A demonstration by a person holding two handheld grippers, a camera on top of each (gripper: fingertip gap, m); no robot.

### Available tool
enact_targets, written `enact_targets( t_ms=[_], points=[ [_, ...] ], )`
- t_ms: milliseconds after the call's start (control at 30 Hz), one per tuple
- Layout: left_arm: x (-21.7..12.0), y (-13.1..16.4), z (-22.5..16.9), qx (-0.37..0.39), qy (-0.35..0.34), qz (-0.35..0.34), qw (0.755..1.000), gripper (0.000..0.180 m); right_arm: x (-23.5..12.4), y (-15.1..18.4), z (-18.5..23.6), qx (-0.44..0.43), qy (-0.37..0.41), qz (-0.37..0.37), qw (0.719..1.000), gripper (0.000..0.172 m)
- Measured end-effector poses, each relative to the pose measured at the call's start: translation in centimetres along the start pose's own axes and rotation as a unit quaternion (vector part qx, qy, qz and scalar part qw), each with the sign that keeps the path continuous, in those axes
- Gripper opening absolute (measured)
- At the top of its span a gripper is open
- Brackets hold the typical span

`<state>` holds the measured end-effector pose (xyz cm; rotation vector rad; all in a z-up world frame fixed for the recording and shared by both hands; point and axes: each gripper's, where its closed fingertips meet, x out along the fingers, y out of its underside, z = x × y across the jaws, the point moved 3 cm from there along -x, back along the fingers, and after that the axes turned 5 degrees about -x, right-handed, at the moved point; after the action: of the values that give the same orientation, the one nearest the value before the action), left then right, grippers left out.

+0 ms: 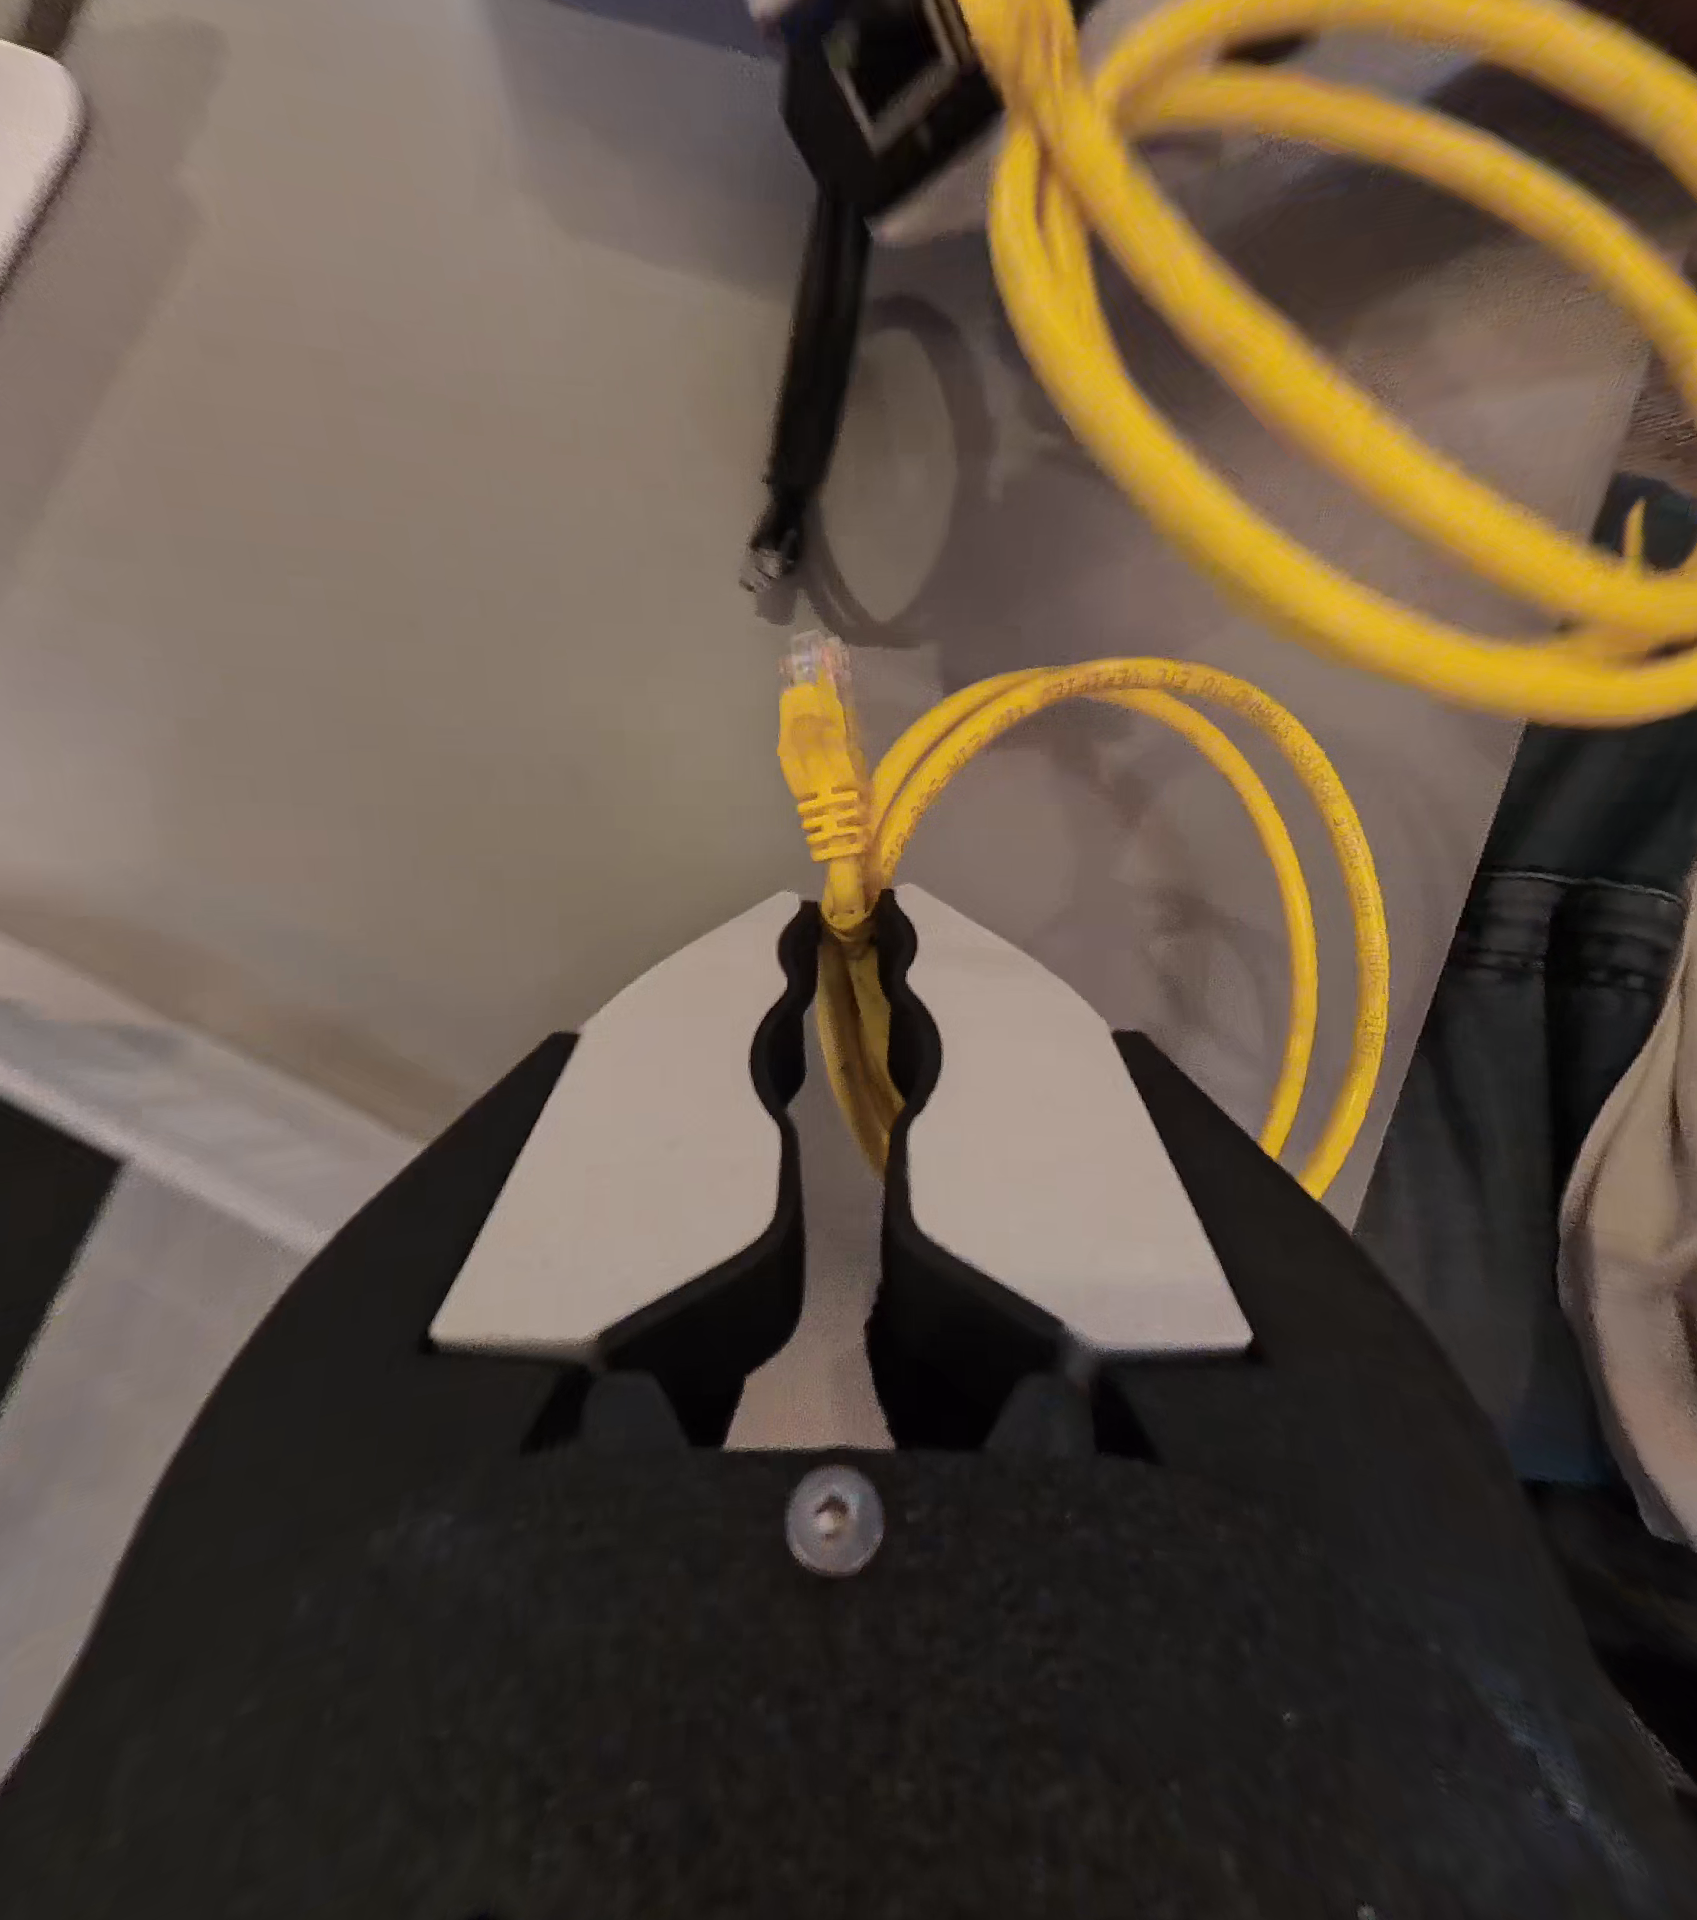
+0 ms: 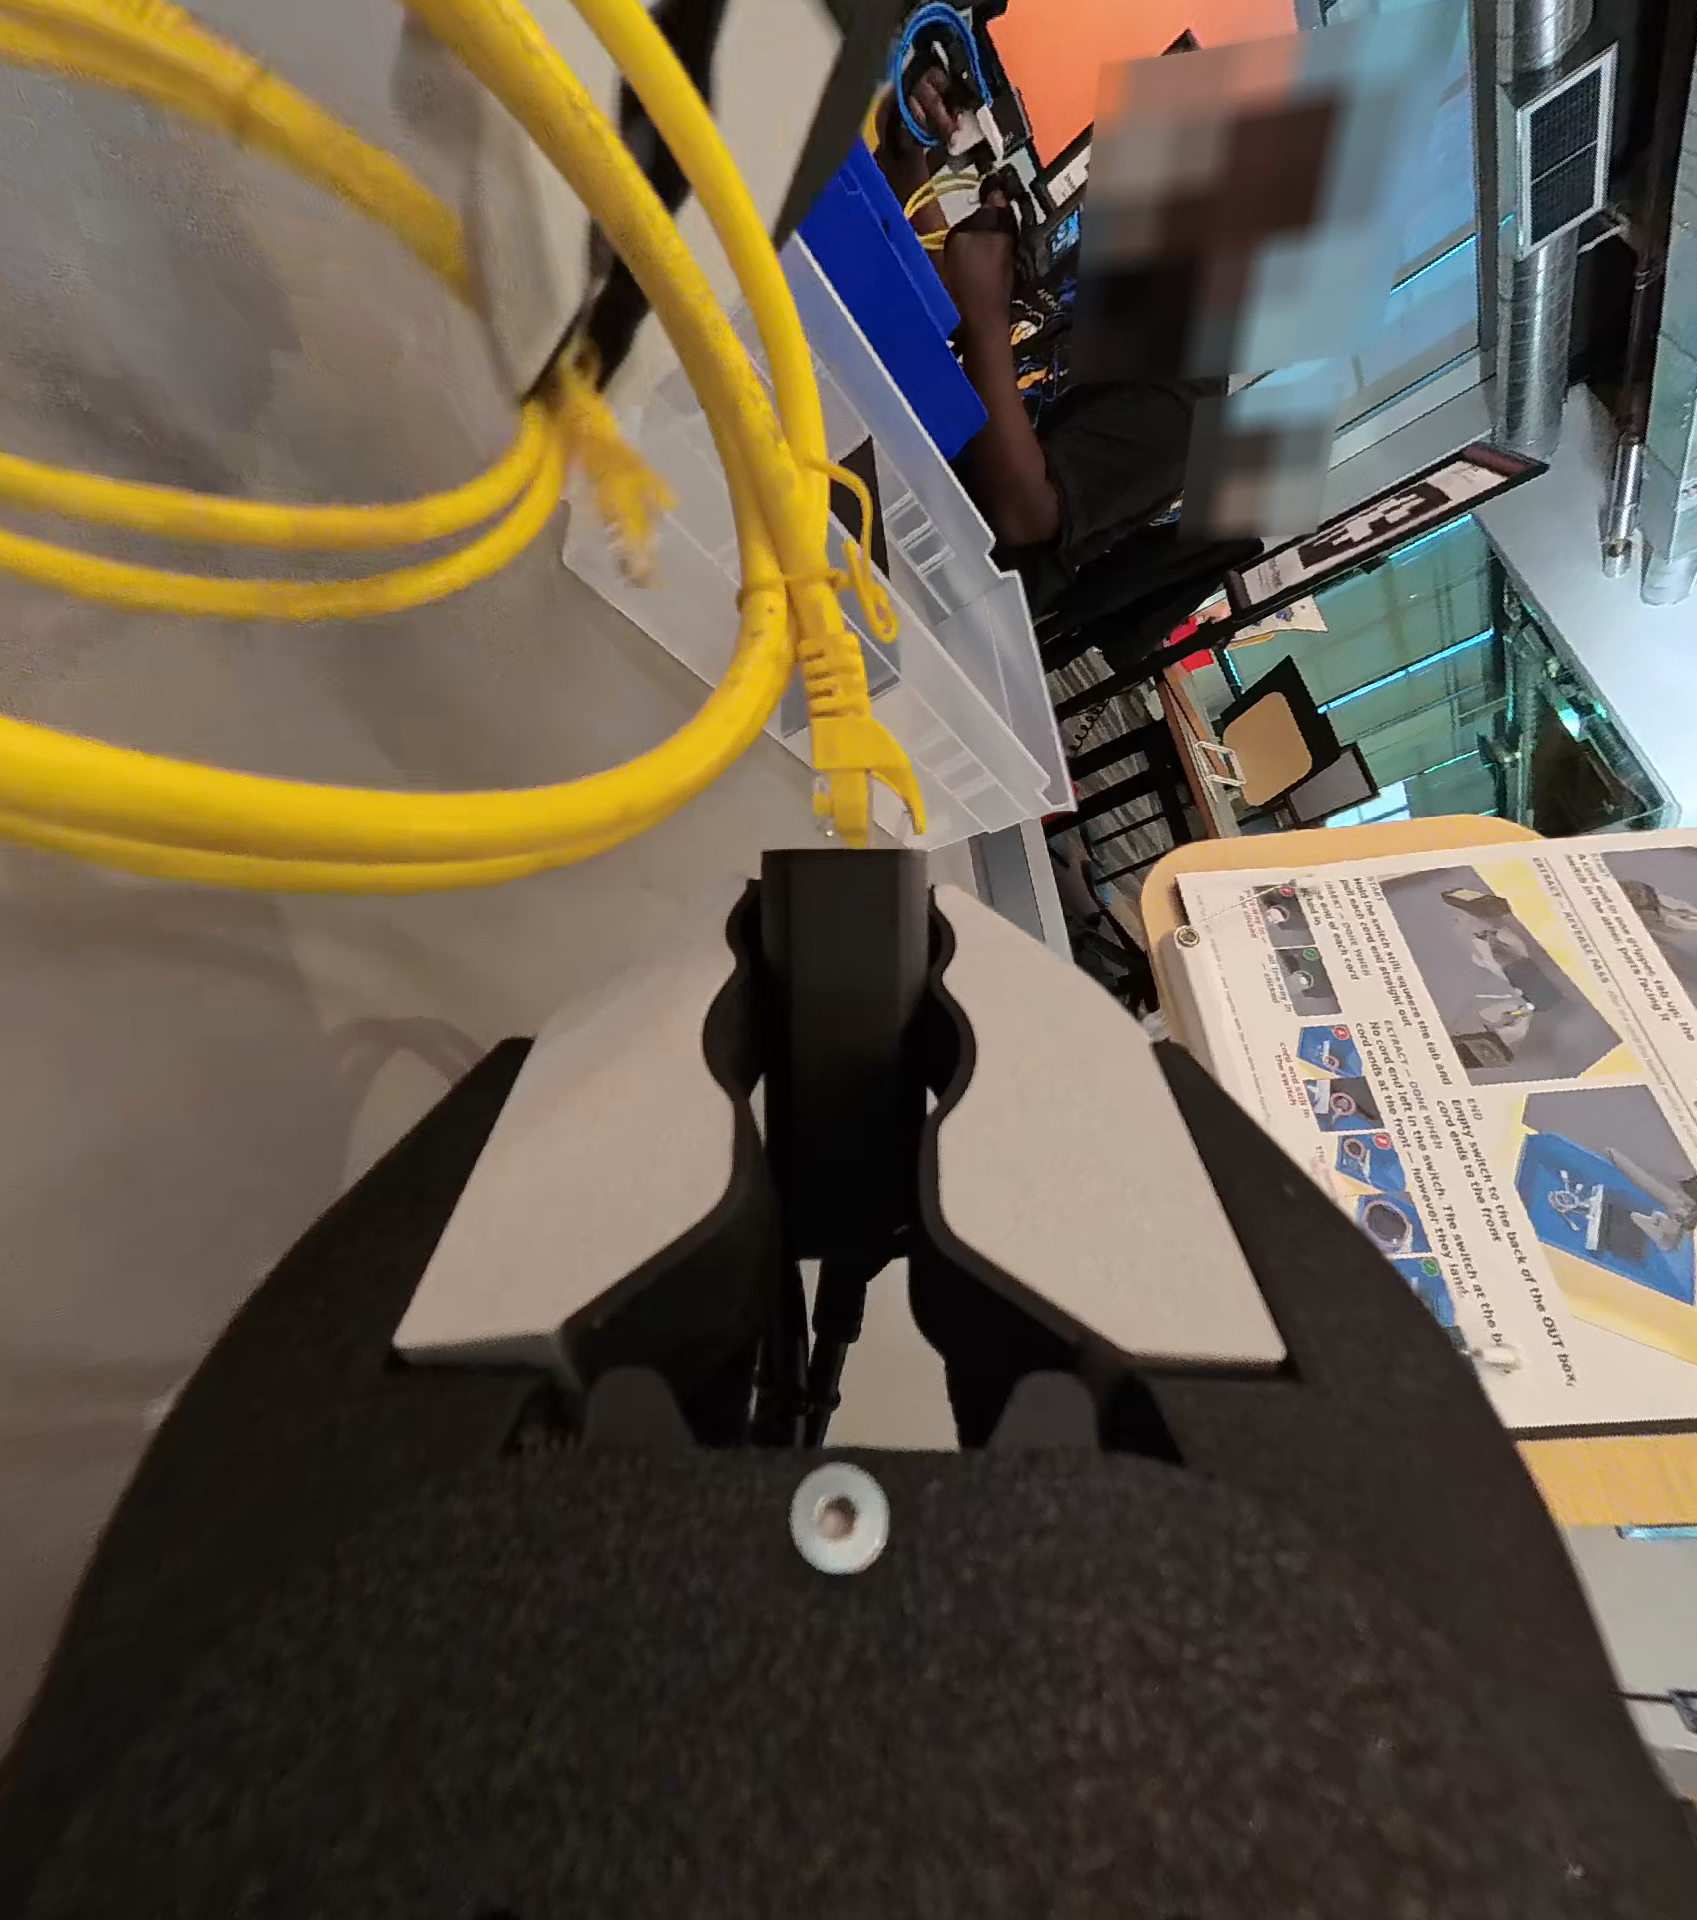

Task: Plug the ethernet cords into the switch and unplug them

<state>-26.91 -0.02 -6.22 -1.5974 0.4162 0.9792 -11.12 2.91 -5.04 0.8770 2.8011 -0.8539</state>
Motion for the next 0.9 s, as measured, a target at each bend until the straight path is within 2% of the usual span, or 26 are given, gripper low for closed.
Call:
enact_targets(
  t_ms=[133,300,467,733,900],
  points=[
    [-1.9,-3.2,-0.1,0.015,-0.052,0.027,0.998,0.011,-0.1,-0.7,0.1,-0.029,0.014,0.000,0.999,0.025],
    [-0.1,-5.2,-1.7,0.067,-0.042,0.070,0.994,0.010,-0.3,-1.5,0.3,-0.078,0.037,0.005,0.996,0.025],
    [0.6,-6.8,-2.7,0.076,-0.008,0.061,0.995,0.010,-0.6,-2.1,0.1,-0.095,0.053,-0.001,0.994,0.026],
    [0.8,-7.4,-2.9,0.075,0.033,0.050,0.995,0.010,-0.7,-2.0,0.0,-0.103,0.058,0.000,0.993,0.026],
    [1.1,-7.5,-2.7,0.064,0.023,0.058,0.996,0.010,-0.4,-1.8,0.2,-0.106,0.056,0.007,0.993,0.026]
  ],
)
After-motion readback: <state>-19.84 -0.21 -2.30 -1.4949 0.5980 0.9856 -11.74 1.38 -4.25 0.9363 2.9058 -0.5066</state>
